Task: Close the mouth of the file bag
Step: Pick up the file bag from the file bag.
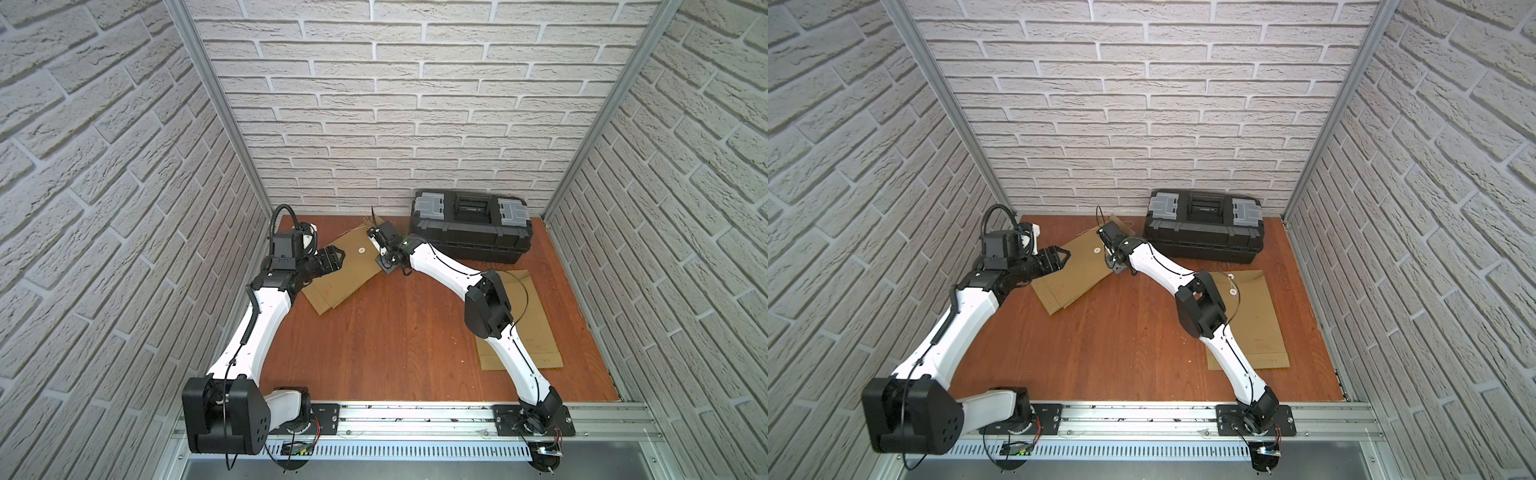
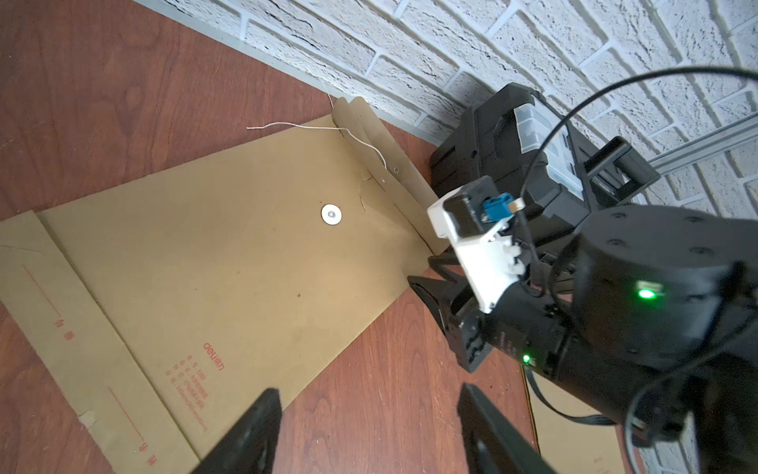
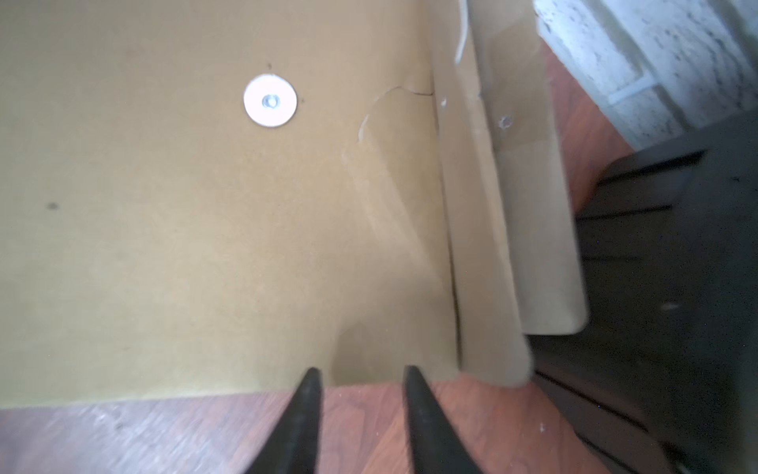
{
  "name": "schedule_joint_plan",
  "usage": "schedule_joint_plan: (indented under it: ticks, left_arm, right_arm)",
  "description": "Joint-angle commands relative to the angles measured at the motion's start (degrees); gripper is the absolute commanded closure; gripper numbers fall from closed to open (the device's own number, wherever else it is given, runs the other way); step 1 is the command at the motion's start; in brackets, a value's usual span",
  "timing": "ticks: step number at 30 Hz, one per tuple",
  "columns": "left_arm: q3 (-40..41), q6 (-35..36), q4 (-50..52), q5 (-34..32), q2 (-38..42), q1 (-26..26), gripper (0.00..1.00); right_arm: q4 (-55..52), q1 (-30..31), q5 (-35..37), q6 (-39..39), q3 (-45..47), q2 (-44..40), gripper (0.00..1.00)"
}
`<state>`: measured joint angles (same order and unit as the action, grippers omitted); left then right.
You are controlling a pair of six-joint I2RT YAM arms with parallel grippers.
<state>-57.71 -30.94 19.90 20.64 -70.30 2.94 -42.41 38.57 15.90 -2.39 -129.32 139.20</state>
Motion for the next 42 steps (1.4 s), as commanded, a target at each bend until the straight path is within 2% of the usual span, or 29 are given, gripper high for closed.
schedule_joint_plan:
  ticks: [1, 4, 9, 17, 20, 23, 25, 28, 35, 42]
  left_arm:
    - [2.34, -0.31, -3.05, -0.90, -0.45, -0.09, 0.30]
    - [2.78, -0.35, -4.20, -1.12, -0.60, 0.48, 0.30]
    - [1.05, 0.31, -3.51, -0.69, -1.74, 0.84, 0.30]
    - [1.19, 0.22, -3.32, -0.43, -1.64, 1.19, 0.30]
    - [1.20, 0.28, -2.99, -0.47, -1.33, 1.28, 0.30]
    - [0.87, 0.35, -2.44, -0.43, -1.02, 1.37, 0.30]
    - [0.85, 0.35, -2.42, -0.50, -0.80, 1.45, 0.30]
    - [0.85, 0.27, -2.45, -0.65, -0.73, 1.45, 0.30]
    - [-0.51, 1.55, -0.08, -2.51, 0.52, 1.18, 0.30]
    - [-3.31, 3.77, 3.17, -4.14, 0.85, 0.68, 0.30]
  right_arm:
    - [-1.87, -1.05, 0.87, 0.46, -3.29, -4.24, 0.45]
    - [-4.48, -1.80, 1.30, -0.19, -7.04, -1.51, 0.38]
    - [-4.46, -2.88, -0.33, -0.30, -11.37, 2.79, 0.33]
    - [-2.16, -3.71, -3.90, -0.80, -14.96, 8.24, 0.38]
    - [-1.23, -4.29, -4.32, -0.07, -14.99, 9.40, 0.43]
    - [-1.02, -4.05, -5.77, -0.88, -14.53, 9.31, 0.68]
    - [0.61, -3.48, -5.64, -2.01, -11.96, 7.43, 0.82]
    - [4.16, -2.11, -5.00, -4.49, -6.38, 3.30, 0.97]
    - [2.56, 0.98, -2.65, -8.19, 4.50, -7.12, 0.97]
    - [-0.73, 1.07, -5.52, -9.35, 26.73, -24.64, 0.97]
